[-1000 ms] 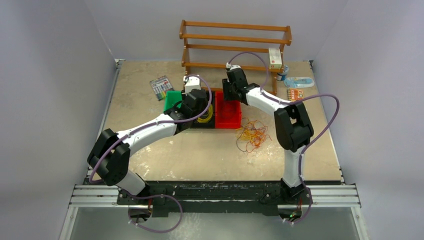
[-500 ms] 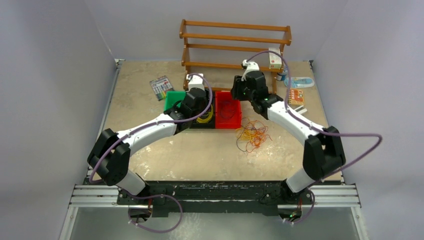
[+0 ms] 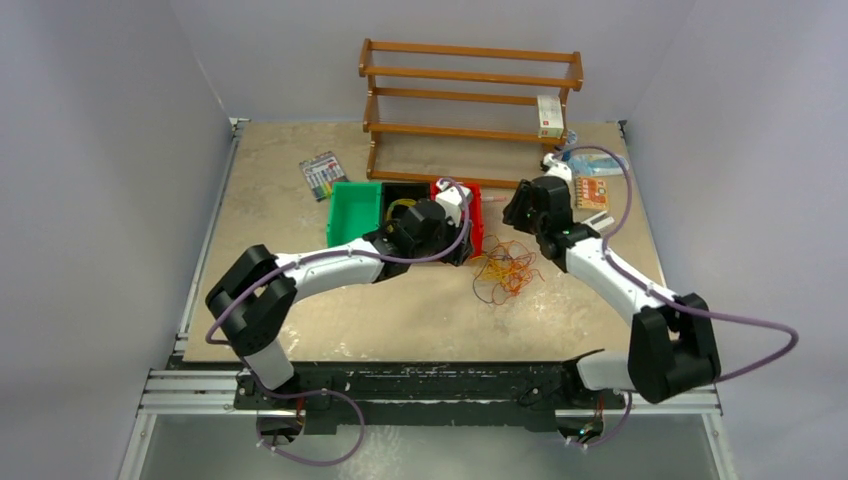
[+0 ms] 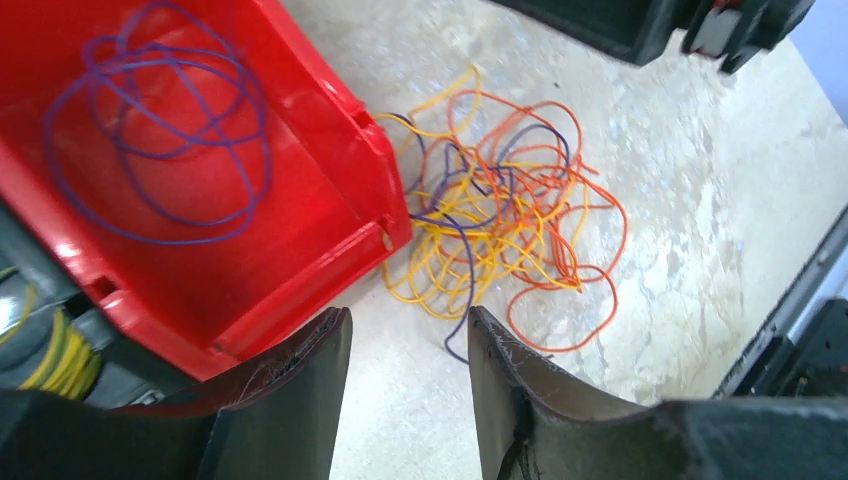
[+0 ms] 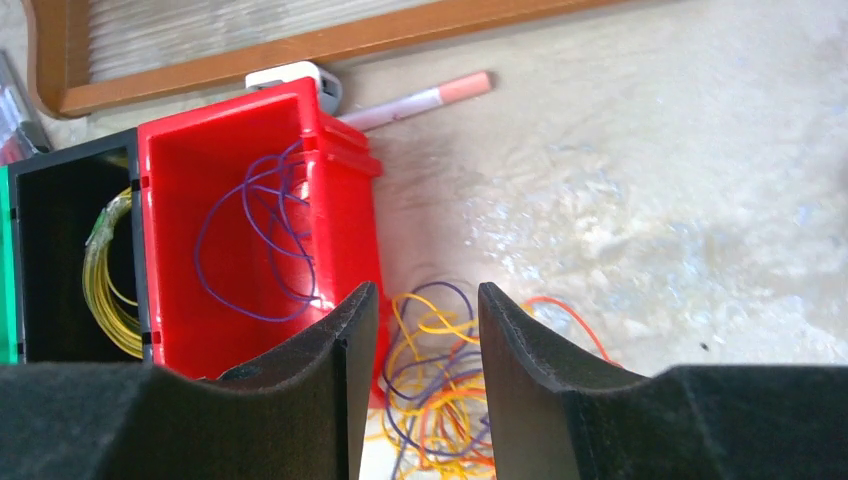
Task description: Untangle the cables
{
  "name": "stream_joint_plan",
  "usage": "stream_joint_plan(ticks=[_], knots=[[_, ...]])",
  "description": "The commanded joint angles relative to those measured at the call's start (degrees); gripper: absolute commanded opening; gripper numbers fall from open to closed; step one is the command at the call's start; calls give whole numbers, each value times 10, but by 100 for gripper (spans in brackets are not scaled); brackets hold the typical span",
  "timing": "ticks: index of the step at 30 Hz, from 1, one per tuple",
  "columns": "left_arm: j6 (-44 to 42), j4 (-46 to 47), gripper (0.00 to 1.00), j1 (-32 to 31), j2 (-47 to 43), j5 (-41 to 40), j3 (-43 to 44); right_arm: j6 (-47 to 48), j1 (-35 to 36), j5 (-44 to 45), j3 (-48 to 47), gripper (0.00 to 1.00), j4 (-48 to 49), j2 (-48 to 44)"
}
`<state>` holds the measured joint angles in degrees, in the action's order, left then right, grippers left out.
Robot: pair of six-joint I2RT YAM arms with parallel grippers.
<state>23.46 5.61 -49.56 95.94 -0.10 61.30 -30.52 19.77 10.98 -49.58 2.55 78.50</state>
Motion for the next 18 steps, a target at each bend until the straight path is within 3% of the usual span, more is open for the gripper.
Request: stream_joint_plan(ticks=[1, 18], knots=[[-21, 47, 46, -8, 20, 64, 17, -27, -16, -4, 31, 44, 41, -75], [1, 117, 41, -30, 130, 88, 41, -5, -20, -52, 28, 37, 41, -92]])
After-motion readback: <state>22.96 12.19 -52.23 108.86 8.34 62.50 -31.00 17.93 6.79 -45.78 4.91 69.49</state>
